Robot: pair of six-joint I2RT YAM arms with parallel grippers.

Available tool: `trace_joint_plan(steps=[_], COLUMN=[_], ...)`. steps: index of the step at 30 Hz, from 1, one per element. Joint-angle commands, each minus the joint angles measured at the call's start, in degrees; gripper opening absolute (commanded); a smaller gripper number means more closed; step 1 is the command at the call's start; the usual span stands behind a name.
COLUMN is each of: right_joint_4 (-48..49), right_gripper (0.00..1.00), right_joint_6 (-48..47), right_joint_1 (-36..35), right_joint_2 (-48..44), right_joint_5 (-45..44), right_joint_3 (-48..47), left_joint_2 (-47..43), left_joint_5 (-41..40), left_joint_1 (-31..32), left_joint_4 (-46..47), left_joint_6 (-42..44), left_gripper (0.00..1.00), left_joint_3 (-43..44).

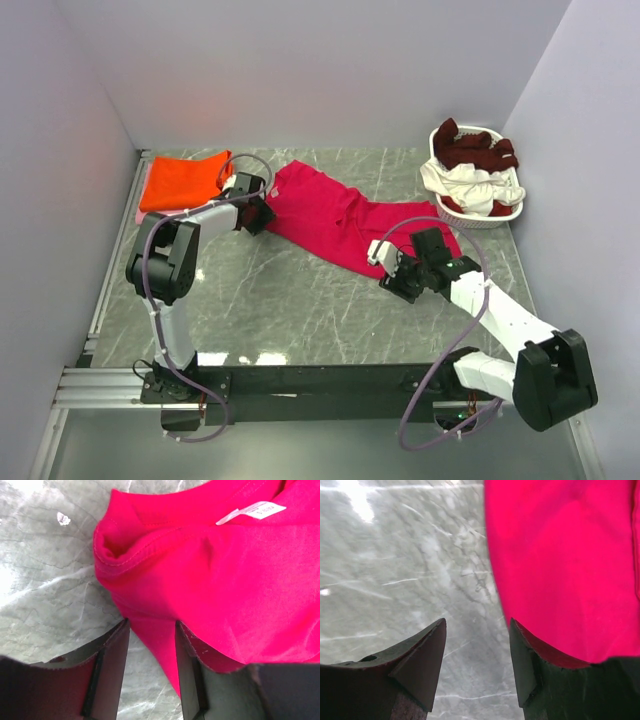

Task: Fold and stack the t-shirts
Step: Fold the tshirt

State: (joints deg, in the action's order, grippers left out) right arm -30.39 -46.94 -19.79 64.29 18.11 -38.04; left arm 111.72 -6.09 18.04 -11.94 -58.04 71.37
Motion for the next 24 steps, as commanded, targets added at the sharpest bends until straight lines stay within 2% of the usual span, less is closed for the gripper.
trace_joint_plan(steps=[1,5,8,13,18,21,22,24], right_joint_4=[6.82,11.75,13.69,16.24,16.51,13.36,12.3,8.62], right_gripper=[0.61,0.6,0.6,0.58,0.55,0.4,0.22,0.07], right_joint_6=[-0.79,0.62,1.06,2.11,3.87,4.66,5.01,5.89], right_joint_1=[-1.21,-3.23,-4.46,-7.18,-8.6,-10.26,-10.88,-13.86], right_joint_2=[1.88,8.55,12.07,15.85,18.5,19.9,20.52,20.87], right_joint_5=[-5.52,-12.21,-15.55,-20.9,-24.26,-24.44,-24.18,-22.69], right_joint_3=[0.78,0.87,0.43,0.51,-0.62,-2.29,-2.73,-3.79], left_joint_2=[1.13,3.85,6.05,10.18,13.87,15.01,15.02,13.97], left_joint_5=[-2.26,-2.7,-1.74,-0.16,2.3,5.11,5.64,8.18], left_joint_1=[-0.03,-0.11,-0.46,-3.36,-5.21,-5.83,-5.91,-6.26], left_joint_4=[-2.73,-5.1,-5.63,-7.65,-9.15,-9.67,-9.59,-8.89], left_joint_6=[0.47,2.49,4.07,6.8,9.7,11.37,11.89,14.09], left_gripper=[0.48,0.47,0.34,0.24,0.24,0.25,0.25,0.26], left_joint_3=[1.92,5.26,7.2,11.76,17.3,20.11,20.64,21.79])
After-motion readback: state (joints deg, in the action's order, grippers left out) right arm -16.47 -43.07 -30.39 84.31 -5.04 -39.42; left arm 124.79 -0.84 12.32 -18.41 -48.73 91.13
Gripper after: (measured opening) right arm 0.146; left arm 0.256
